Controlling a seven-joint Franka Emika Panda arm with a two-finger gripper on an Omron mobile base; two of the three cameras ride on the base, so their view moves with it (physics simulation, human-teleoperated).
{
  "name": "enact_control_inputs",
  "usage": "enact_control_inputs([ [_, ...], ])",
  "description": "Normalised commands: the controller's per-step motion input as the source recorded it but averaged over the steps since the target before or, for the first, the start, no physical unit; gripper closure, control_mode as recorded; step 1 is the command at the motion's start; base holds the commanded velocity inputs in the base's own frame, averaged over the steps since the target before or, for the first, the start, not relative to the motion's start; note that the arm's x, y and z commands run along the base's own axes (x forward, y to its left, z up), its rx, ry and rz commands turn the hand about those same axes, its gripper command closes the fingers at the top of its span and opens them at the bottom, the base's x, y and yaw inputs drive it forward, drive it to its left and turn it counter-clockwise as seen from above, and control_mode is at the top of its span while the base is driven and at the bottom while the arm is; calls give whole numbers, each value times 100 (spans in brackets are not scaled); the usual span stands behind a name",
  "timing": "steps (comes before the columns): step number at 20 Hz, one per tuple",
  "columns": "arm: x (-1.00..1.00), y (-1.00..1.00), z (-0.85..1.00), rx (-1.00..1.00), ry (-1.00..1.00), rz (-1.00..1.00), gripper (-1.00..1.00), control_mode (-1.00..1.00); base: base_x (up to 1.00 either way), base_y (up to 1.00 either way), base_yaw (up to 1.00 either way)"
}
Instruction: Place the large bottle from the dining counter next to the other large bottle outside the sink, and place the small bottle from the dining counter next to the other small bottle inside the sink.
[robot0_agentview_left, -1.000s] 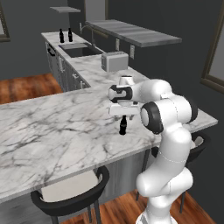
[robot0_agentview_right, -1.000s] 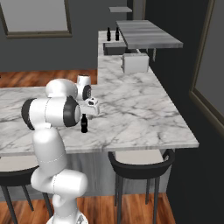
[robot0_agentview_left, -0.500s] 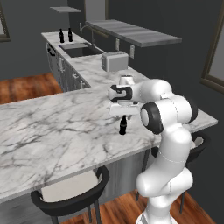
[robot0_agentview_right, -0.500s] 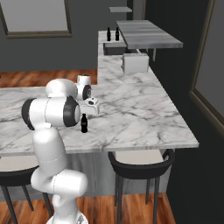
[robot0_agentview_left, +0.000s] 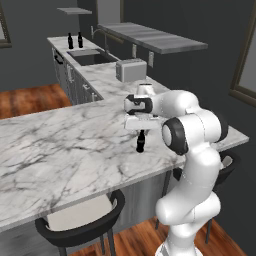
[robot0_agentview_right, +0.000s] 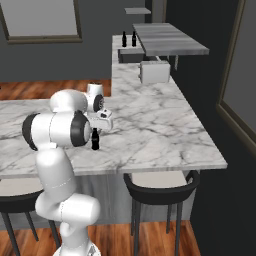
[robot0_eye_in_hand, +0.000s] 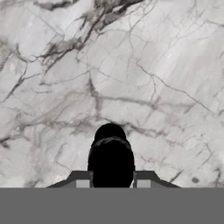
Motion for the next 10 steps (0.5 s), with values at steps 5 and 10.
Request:
enact_control_inputs([
  [5,-85,-14,82,14,-24,0,100,-100,0,0,0],
  [10,-90,-8,48,3,-16,0,100,-100,0,0,0],
])
